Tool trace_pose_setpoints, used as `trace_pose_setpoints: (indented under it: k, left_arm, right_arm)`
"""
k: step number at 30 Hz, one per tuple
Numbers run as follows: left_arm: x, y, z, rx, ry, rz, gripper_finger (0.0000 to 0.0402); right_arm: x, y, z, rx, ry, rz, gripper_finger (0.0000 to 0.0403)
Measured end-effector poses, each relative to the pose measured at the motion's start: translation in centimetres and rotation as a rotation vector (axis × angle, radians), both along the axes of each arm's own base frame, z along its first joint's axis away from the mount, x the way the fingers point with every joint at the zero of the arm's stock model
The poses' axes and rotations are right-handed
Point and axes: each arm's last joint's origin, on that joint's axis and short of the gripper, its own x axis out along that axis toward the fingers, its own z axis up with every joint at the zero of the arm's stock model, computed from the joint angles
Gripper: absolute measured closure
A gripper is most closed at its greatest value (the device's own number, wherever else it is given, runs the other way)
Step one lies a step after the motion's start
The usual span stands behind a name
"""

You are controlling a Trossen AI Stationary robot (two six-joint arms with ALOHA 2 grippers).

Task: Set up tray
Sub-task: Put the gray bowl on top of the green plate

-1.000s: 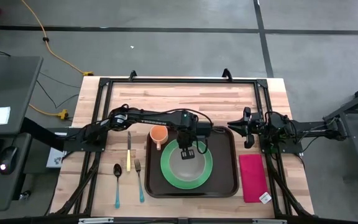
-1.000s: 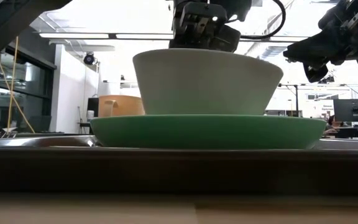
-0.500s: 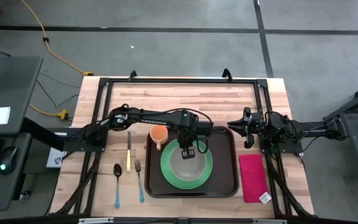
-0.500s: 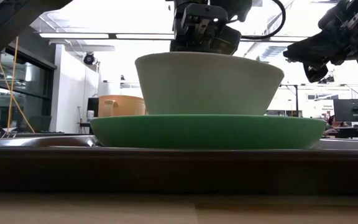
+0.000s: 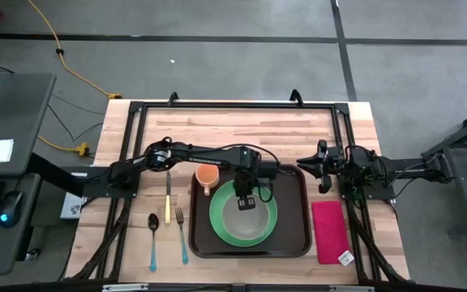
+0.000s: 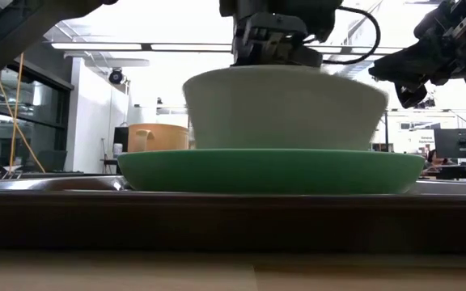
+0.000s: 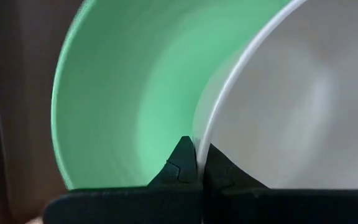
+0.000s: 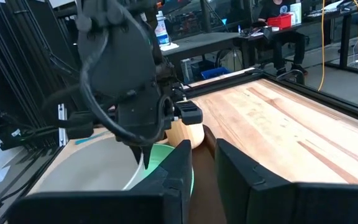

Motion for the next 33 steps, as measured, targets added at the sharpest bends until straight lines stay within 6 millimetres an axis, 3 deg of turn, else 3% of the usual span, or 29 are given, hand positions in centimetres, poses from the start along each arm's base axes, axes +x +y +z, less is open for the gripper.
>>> trace_pose_setpoints:
  k: [24, 33]
  left_arm:
    - [-0.18, 0.23, -0.17, 0.069, 0.014, -0.034, 0.0384]
    - [-0.18, 0.27, -0.18, 0.084, 0.014, -0.032, 0.0353]
  right_arm:
    - [-0.01, 0.0, -0.05, 0.011, 0.004, -0.001, 0.035]
    - [-0.01, 0.0, -0.05, 0.011, 0.004, 0.0, 0.0349]
